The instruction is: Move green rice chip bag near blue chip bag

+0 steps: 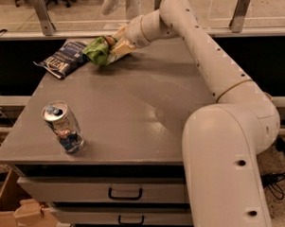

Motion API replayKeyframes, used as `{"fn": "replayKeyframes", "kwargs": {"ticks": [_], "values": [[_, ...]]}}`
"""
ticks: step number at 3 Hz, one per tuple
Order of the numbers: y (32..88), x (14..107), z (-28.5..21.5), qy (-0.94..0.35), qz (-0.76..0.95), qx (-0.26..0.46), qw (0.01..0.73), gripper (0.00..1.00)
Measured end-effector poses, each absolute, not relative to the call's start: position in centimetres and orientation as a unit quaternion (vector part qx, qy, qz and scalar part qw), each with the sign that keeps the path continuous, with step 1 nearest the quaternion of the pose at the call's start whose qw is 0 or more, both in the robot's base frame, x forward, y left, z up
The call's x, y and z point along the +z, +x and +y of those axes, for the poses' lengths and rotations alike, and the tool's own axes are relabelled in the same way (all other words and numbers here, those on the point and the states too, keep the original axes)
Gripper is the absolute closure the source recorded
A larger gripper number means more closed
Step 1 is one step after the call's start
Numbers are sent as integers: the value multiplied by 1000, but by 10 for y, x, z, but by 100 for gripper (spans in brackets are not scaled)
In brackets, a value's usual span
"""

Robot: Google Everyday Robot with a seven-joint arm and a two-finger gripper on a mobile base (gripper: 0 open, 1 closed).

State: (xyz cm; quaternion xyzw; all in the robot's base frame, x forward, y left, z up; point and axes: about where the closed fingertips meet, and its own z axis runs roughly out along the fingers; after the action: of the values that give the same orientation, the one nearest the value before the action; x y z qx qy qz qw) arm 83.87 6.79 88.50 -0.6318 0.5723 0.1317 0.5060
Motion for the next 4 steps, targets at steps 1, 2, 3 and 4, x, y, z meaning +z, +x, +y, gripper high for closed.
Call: {"fn": "replayKeyframes", "kwargs": {"ticks": [1,2,3,4], "values": [[848,886,77,-642,565,116,505,36],[852,885,76,-645,567,103,501,12],[854,887,73,-647,570,94,499,0],[846,902,50,-635,588,81,494,0]]}}
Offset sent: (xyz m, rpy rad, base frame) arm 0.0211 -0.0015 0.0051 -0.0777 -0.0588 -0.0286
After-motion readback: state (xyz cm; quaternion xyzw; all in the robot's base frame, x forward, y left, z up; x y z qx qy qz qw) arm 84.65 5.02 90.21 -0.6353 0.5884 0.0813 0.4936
